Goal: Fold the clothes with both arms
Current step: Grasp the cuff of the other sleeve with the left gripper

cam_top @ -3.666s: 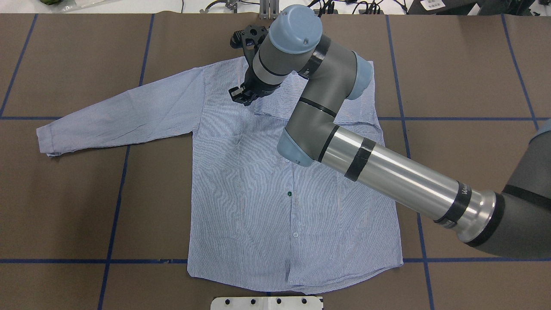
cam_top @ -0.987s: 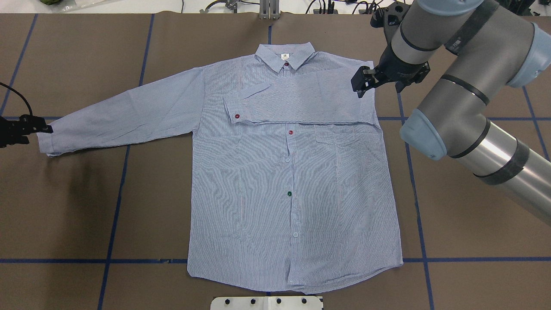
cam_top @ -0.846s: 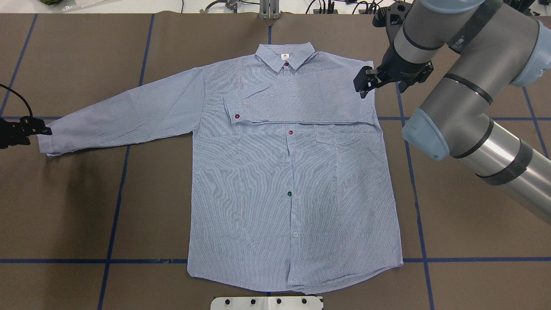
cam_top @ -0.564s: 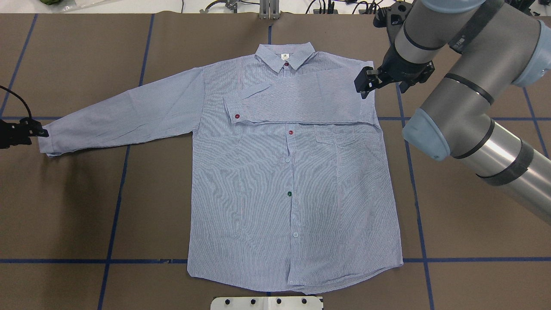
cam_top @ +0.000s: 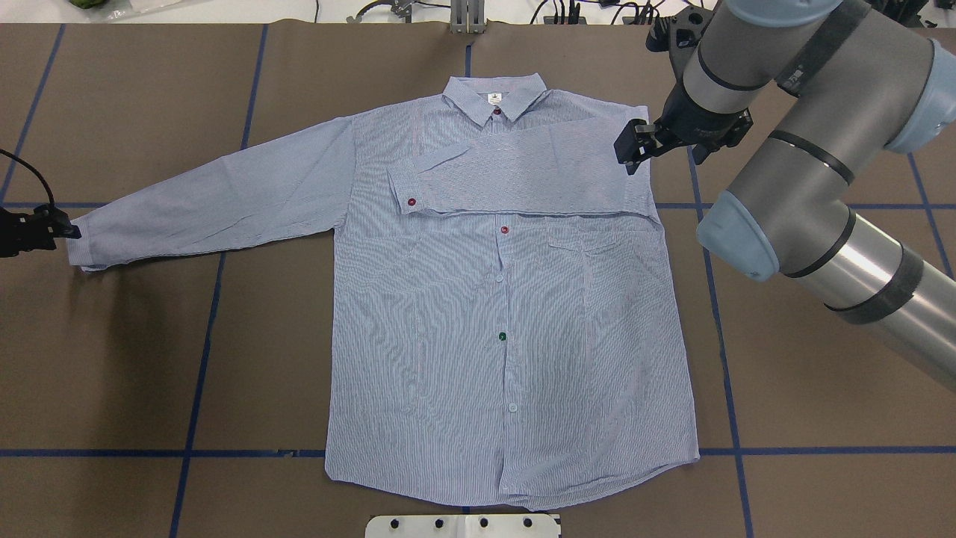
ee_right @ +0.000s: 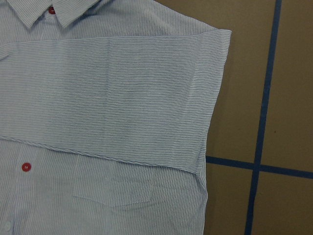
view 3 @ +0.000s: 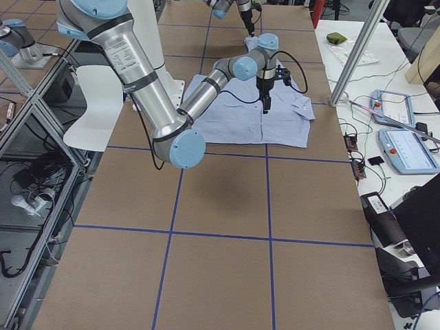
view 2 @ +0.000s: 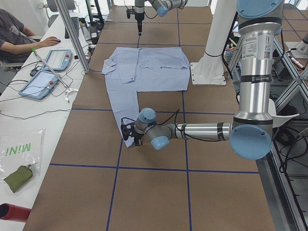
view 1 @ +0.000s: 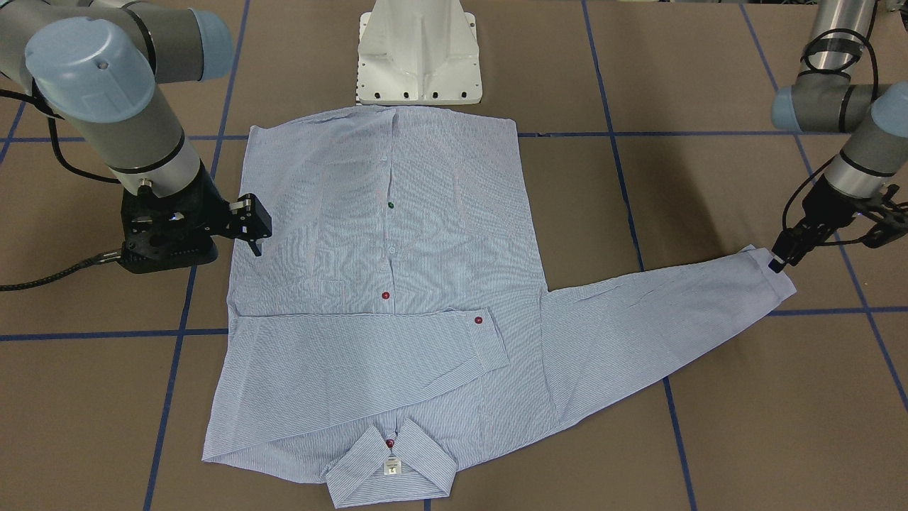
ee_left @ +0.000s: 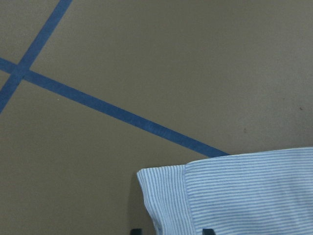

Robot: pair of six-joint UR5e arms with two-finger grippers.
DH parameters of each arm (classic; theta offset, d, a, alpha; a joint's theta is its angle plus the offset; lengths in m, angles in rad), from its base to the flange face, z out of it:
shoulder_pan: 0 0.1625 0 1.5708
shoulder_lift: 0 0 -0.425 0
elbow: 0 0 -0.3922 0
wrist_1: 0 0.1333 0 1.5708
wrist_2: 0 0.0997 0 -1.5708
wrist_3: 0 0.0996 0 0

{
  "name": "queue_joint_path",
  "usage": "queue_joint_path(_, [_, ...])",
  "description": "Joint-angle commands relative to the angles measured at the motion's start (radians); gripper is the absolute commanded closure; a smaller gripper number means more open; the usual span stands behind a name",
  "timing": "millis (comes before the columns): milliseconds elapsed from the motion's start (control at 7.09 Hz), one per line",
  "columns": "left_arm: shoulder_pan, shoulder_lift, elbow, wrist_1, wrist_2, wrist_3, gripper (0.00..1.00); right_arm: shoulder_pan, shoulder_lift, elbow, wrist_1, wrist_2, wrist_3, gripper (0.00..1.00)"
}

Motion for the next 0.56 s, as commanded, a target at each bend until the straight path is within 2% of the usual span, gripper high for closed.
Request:
queue_joint_path(0, [0.011,-0.007,0.020,0.001,0.005,0.000,0.50,0.000,-0.001,-0.003,0.000,-0.002,0.000,0.00])
queue_joint_path(282, [0.011,-0.007,0.020,0.001,0.005,0.000,0.55,0.000,-0.001,-0.003,0.000,-0.002,0.000,0.00])
queue_joint_path(423, [0.011,-0.007,0.020,0.001,0.005,0.000,0.63,0.000,-0.001,-0.003,0.000,-0.002,0.000,0.00])
